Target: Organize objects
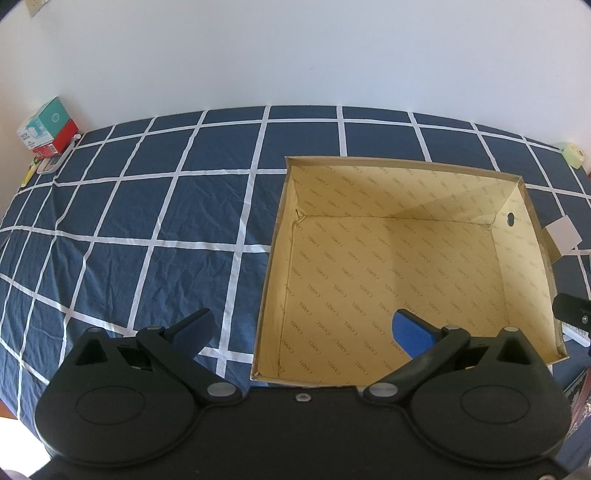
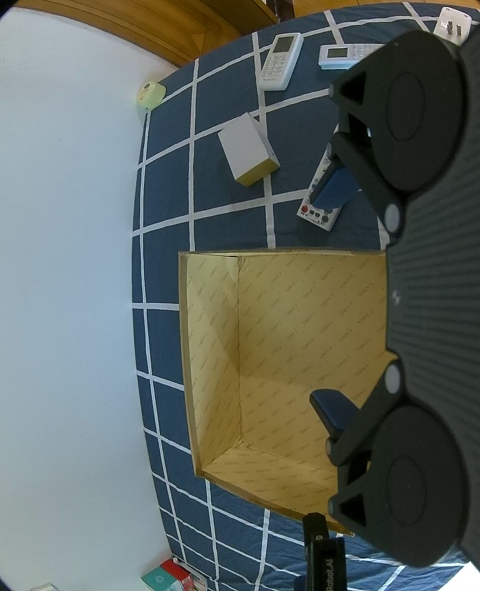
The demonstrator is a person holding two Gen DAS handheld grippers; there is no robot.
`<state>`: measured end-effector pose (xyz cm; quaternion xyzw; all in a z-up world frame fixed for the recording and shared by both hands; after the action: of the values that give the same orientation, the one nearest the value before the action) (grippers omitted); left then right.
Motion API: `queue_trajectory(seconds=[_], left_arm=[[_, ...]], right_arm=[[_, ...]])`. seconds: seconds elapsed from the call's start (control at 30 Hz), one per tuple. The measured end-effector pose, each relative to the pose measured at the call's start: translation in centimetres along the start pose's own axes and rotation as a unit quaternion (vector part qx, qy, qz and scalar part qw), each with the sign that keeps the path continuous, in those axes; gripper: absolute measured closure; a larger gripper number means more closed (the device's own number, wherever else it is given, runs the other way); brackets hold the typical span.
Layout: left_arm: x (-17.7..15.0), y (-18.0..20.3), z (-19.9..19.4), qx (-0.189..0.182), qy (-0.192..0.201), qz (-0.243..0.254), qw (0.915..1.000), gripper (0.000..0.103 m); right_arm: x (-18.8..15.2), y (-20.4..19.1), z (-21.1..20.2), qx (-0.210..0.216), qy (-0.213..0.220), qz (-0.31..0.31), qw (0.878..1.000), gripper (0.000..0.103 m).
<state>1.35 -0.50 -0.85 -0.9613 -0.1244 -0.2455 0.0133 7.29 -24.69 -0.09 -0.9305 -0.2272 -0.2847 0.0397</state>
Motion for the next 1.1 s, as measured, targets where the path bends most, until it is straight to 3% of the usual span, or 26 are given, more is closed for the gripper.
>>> queue_trajectory(seconds=[1.1], left_arm=[[-0.4,-0.1,-1.5,-0.008,0.008,0.007,0.9999,0.000]], right_arm=[[-0.5,-0.7,-2.2,-0.016,0.015,0.012,1.000,0.000]])
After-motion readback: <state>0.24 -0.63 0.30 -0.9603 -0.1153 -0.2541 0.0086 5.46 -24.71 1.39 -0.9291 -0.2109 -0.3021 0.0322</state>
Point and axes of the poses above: each gripper's, at about its wrist camera, not at the fingertips, and z roughly the way its jaws point, y to its right, x to its top, the point moved 2 cm from there along z, roughly the way its jaws point, and after that the axes turned 15 degrees about -z, right-handed, at the moved point
